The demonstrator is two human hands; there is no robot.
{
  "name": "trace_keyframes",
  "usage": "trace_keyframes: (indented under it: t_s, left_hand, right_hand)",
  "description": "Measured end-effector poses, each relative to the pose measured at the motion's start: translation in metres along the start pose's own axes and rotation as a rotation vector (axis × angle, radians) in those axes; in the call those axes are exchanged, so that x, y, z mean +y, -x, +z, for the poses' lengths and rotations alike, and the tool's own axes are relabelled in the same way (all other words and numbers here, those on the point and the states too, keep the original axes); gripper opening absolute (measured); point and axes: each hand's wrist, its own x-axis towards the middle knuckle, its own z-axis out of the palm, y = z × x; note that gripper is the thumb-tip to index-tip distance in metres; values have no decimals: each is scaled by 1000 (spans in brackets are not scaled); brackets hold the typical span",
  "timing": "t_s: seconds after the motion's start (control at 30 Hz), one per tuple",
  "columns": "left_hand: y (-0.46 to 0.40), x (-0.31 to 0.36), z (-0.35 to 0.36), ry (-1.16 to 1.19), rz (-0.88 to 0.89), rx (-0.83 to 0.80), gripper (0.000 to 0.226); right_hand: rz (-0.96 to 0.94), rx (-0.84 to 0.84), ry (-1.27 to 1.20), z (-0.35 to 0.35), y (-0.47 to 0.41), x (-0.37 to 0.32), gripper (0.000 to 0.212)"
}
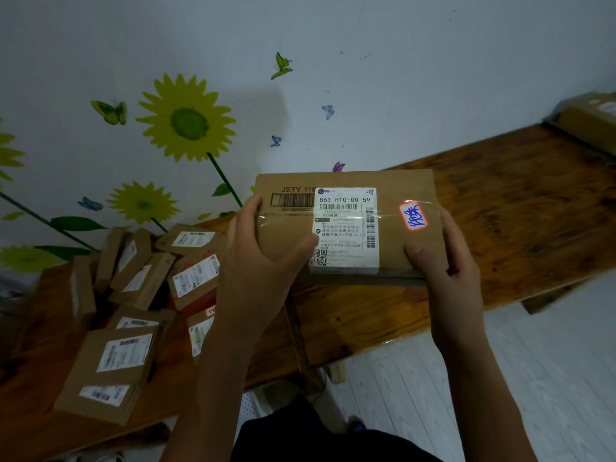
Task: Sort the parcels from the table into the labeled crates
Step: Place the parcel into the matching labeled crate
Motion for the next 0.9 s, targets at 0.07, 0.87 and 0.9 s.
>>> trace_keyframes:
  t_s: [0.07, 0.87, 0.9]
  left_hand:
    - [-3, 0, 0, 2, -19, 7, 93]
    - [-5, -18, 13, -34, -1, 112, 83]
    - [-6, -21, 14, -14, 6, 114, 81]
  right_hand:
    - [-16, -16, -7, 1, 0, 0, 80]
    - [118, 1, -104, 17, -6, 14, 66]
    - [151, -6, -116, 17, -6, 17, 71]
